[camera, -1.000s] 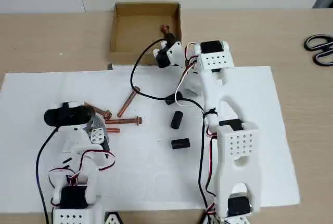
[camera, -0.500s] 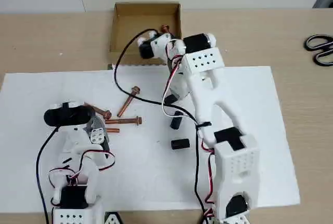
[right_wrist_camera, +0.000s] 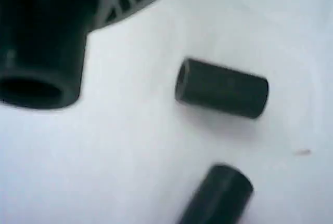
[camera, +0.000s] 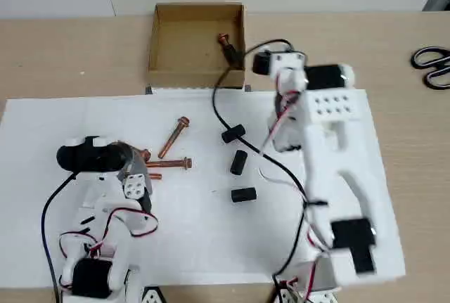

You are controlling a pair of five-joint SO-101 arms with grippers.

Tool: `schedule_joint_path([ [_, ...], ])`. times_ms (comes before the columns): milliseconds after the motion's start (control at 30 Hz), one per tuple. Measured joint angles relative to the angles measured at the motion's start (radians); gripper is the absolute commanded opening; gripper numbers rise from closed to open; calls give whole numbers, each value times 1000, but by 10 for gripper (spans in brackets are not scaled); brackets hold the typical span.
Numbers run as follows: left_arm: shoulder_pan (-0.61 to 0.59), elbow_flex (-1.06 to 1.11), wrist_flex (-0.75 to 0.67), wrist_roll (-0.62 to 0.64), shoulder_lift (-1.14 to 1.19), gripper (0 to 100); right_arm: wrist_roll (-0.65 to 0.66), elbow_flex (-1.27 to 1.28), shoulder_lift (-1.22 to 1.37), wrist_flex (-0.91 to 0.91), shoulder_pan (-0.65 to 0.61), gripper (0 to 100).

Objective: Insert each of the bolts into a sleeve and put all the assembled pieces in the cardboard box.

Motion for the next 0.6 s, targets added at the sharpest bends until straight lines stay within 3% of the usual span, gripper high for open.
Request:
schedule_joint_path([
  [400,46,-183,109,-92,3,8,-74,341,-261,-18,91,4],
  [600,46,-385,109,-97,236,8,-92,348,-269,-54,89,4],
])
